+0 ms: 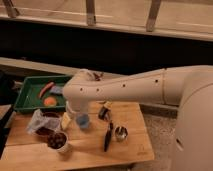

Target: Place grapes in plastic cup

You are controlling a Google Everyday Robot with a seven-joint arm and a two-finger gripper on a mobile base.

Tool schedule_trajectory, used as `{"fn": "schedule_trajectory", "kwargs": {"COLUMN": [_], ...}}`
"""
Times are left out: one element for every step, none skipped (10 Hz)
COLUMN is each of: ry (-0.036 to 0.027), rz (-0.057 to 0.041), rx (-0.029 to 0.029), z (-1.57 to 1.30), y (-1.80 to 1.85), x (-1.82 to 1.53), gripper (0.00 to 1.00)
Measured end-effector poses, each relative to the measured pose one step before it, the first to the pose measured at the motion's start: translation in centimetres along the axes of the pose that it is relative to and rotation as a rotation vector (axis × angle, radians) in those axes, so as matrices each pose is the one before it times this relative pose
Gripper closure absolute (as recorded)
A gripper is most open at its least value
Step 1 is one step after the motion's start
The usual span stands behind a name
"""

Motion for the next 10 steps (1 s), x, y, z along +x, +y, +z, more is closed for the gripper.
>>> {"fn": "schedule_trajectory", "kwargs": {"ry": [-0.00371,-0.00036,0.00284,0.00262,0.00204,0.00473,0.00521,0.00879,0.01368,0.01236], "rz": [-0.04525,-0.04579,-0.03685,-0.03282,-0.02219,-0.01921,-0.01926,-0.02081,-0.01163,0.00044], "rx": [-0.01254,-0.01691,-0.01220,-0.00858,-0.00331,-0.00406,-0.00426,-0.00485,-0.01466,-0.01415], "z": [-0.102,-0.077,0.143,0.084,0.039,0.166,0.283,0.639,1.036,1.284], "y": [1.719,1.675,1.305,1.313,0.715,0.774,0.824,0.732,0.617,-0.194], "x": [-0.809,-0.604,-0.288,-0.236,-0.125,-0.004,-0.101,-0.081,-0.004,0.215], "gripper": [0.20,0.20,0.20,0.20,0.20,0.20,0.20,0.20,0.20,0.20]}}
